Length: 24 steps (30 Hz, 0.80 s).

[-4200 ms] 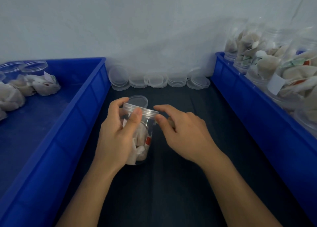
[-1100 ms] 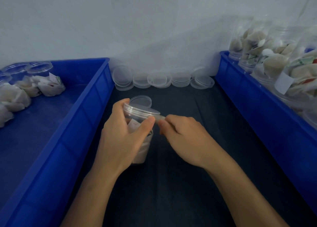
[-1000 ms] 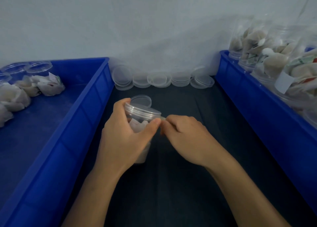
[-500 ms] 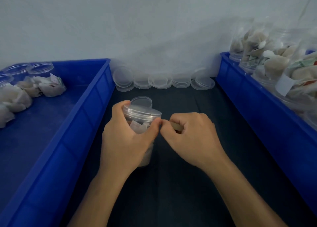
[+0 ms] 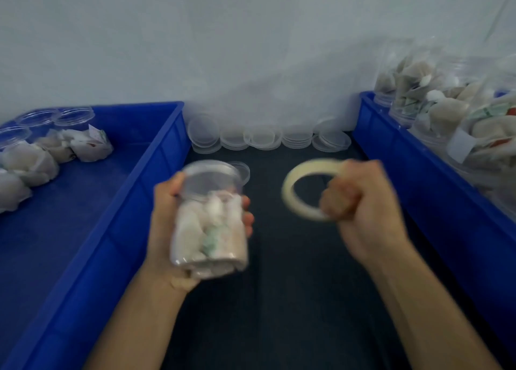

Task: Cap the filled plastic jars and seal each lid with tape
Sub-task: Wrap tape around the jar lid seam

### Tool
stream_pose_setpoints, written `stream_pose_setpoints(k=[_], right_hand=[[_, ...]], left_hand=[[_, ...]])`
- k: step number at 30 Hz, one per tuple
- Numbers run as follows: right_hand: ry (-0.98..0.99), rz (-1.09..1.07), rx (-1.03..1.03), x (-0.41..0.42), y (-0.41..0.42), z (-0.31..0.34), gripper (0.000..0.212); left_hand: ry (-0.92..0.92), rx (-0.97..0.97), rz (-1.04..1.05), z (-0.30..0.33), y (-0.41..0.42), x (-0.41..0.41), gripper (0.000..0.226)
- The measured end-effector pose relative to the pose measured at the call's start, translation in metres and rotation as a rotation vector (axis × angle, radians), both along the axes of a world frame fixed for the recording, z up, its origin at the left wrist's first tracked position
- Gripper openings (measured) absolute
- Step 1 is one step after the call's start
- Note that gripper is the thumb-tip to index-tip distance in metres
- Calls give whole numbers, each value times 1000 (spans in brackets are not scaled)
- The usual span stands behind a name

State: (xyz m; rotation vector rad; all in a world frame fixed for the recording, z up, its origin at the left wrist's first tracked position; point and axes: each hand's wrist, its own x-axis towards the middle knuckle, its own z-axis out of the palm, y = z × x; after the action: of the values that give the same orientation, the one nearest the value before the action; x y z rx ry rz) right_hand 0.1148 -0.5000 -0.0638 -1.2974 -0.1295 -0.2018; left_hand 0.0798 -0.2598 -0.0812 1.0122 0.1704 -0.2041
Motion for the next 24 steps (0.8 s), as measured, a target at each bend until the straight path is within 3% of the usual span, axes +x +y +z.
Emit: stream_pose_setpoints(k=[1, 3, 8, 10, 15, 24], right_hand=[[17, -22, 138, 2, -11, 2, 37], [-10, -62, 86, 6, -21, -2, 35], [-256, -90, -960, 12, 3, -42, 49], [-372, -102, -1241, 13, 8, -49, 47], [-353, 101, -1422, 17, 12, -50, 39], [-334, 122, -1417, 15, 11, -54, 29]], left_hand=[[5, -102, 17, 0, 5, 0, 77], [-42, -122, 0, -1, 6, 0, 81], [-57, 52, -86, -10, -21, 4, 74], [-61, 145, -82, -12, -27, 4, 84], [-94, 309, -17, -17, -31, 4, 87], [-175, 483, 78, -17, -32, 6, 72]])
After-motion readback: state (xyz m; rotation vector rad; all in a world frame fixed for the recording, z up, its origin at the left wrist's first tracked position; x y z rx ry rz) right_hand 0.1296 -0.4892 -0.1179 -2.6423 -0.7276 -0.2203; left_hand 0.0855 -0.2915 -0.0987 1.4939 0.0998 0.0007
